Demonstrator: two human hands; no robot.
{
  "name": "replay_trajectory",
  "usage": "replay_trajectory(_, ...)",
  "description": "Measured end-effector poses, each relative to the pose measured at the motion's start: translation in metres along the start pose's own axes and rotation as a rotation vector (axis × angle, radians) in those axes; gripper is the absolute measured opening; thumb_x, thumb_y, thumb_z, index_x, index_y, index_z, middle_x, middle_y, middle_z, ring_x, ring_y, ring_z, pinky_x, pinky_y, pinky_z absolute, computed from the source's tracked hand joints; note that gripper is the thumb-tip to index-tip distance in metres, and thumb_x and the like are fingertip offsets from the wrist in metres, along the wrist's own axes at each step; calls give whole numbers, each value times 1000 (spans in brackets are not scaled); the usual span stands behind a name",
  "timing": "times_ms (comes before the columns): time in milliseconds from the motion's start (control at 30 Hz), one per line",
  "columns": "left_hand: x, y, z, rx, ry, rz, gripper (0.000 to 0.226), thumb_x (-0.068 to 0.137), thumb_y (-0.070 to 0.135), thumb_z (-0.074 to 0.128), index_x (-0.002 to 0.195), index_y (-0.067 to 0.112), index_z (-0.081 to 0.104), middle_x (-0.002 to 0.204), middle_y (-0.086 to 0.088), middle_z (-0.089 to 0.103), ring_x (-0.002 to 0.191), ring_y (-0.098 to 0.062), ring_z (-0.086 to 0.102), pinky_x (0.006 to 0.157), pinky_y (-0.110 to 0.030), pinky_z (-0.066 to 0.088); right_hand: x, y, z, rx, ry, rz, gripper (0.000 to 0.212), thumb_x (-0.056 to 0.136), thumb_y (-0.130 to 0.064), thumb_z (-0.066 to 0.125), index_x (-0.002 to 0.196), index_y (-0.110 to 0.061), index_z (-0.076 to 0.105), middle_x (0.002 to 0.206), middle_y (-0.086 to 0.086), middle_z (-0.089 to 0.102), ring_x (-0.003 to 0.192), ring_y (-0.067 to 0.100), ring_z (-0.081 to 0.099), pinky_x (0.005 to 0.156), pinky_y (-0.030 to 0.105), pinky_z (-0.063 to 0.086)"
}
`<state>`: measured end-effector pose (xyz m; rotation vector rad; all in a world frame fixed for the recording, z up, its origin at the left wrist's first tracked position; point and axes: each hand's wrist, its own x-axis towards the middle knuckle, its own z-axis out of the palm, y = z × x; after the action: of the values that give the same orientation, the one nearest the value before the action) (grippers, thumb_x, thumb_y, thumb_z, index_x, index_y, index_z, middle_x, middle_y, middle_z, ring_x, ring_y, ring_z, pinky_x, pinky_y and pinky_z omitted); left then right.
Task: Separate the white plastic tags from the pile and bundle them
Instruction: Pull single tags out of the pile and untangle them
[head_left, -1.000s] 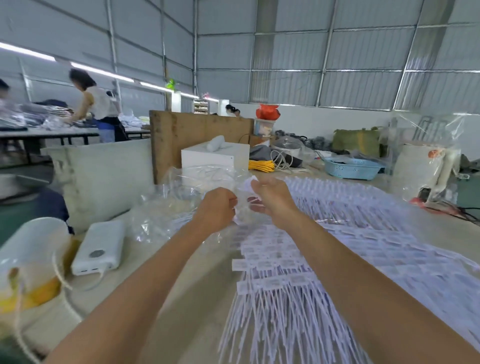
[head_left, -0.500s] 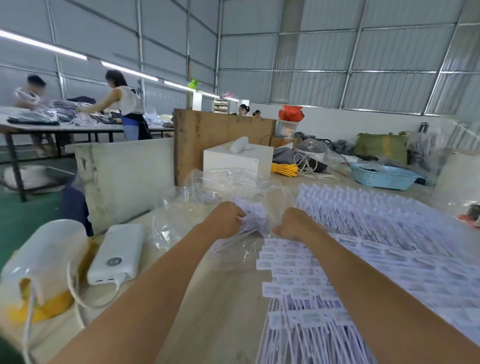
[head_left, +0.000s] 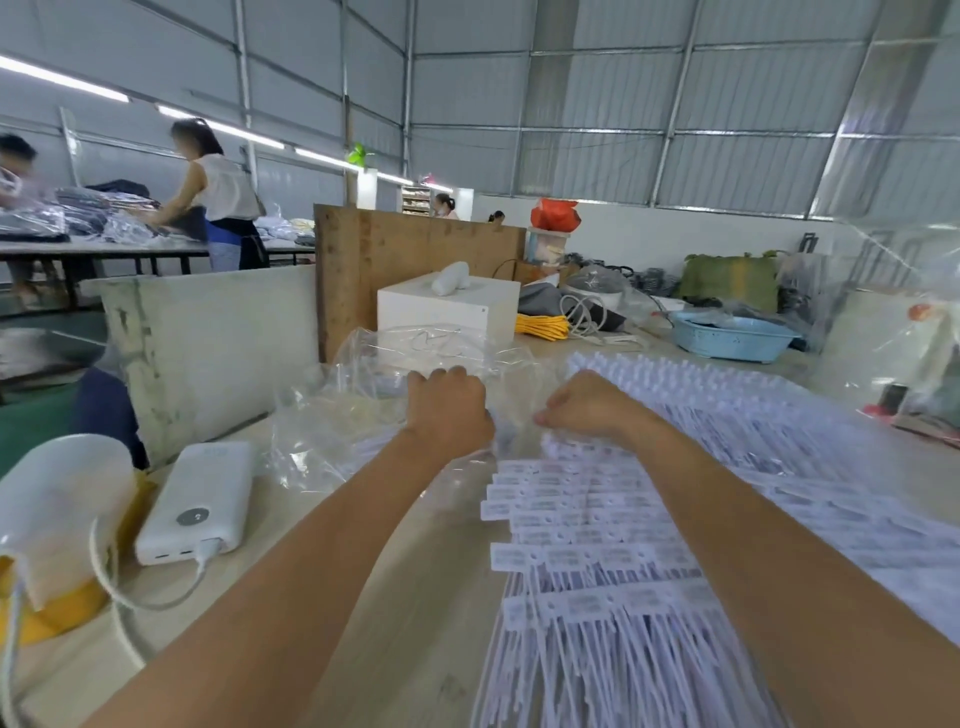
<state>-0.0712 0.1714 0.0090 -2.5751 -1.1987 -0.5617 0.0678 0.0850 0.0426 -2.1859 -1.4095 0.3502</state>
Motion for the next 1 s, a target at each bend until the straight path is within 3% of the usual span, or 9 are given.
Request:
replay_trajectory(67, -2, 22, -14, -123, 67, 93, 30, 89, 20, 45, 106, 18, 70, 105, -6, 58, 100, -27, 55, 85, -38, 35, -18, 14, -32, 61, 49, 26, 38, 84, -25, 70, 106, 5, 66, 115, 18, 64, 103, 28, 61, 88, 38, 49)
replay_trajectory(133, -6, 48, -25, -245, 89, 186, 31, 91, 20, 44, 108, 19, 70, 108, -6, 58, 103, -27, 54, 88, -39, 36, -37, 41, -60, 32, 111, 38, 37, 85, -26, 70, 105, 5, 68, 119, 17, 64, 105, 29, 61, 86, 36, 48)
replay_trajectory(267, -12, 100, -39, -404, 28, 384, 29, 95, 21, 45, 113, 17, 68, 112, -9, 57, 108, -30, 50, 94, -44, 39, -84, 110, -94, -42, 255, 135, 22, 84, -18, 70, 74, 2, 70, 78, 9, 61, 74, 19, 56, 66, 22, 42)
replay_trajectory(367, -8, 136, -41, -417, -99, 498, 33, 96, 16, 44, 122, 17, 64, 123, -9, 56, 115, -30, 49, 97, -43, 38, -116, 158, -102, -127, 362, 235, 24, 87, -17, 63, 77, 5, 68, 74, 11, 64, 68, 21, 60, 54, 22, 42)
replay_trajectory(500, 6, 168, -30, -327, -380, 496, 43, 98, 17, 42, 140, 21, 44, 147, -5, 40, 132, -29, 37, 108, -47, 24, -146, 205, -102, -151, 379, 329, 24, 92, -21, 56, 108, -5, 65, 104, 9, 65, 93, 28, 64, 73, 29, 52)
replay_trajectory(600, 14, 175, -20, -284, -510, 459, 42, 97, 22, 43, 140, 23, 43, 148, -2, 39, 135, -26, 35, 109, -46, 23, -158, 221, -96, -212, 379, 291, 32, 94, -20, 50, 122, -8, 60, 124, 8, 61, 113, 27, 57, 96, 32, 43)
replay_trajectory(767, 9, 177, -29, -229, -279, 503, 17, 96, 24, 47, 89, 22, 63, 89, 2, 53, 109, -27, 53, 103, -53, 30, -160, 231, -90, -161, 507, 272, 33, 90, -19, 51, 121, -12, 60, 118, 6, 65, 109, 26, 59, 96, 38, 46)
replay_trajectory(867, 11, 174, -49, -236, -201, 507, 24, 95, 29, 51, 113, 25, 67, 79, 5, 46, 93, -22, 53, 96, -45, 38, -162, 231, -97, -266, 538, 306, 34, 88, -34, 57, 116, -14, 64, 116, 9, 63, 107, 30, 56, 94, 43, 46)
replay_trajectory(1000, 18, 162, -76, -377, -45, 493, 33, 93, 28, 52, 122, 20, 64, 93, 0, 59, 84, -20, 56, 68, -30, 41, -168, 226, -108, -212, 555, 273, 50, 83, -53, 62, 115, -15, 65, 111, 11, 63, 107, 31, 57, 95, 38, 46)
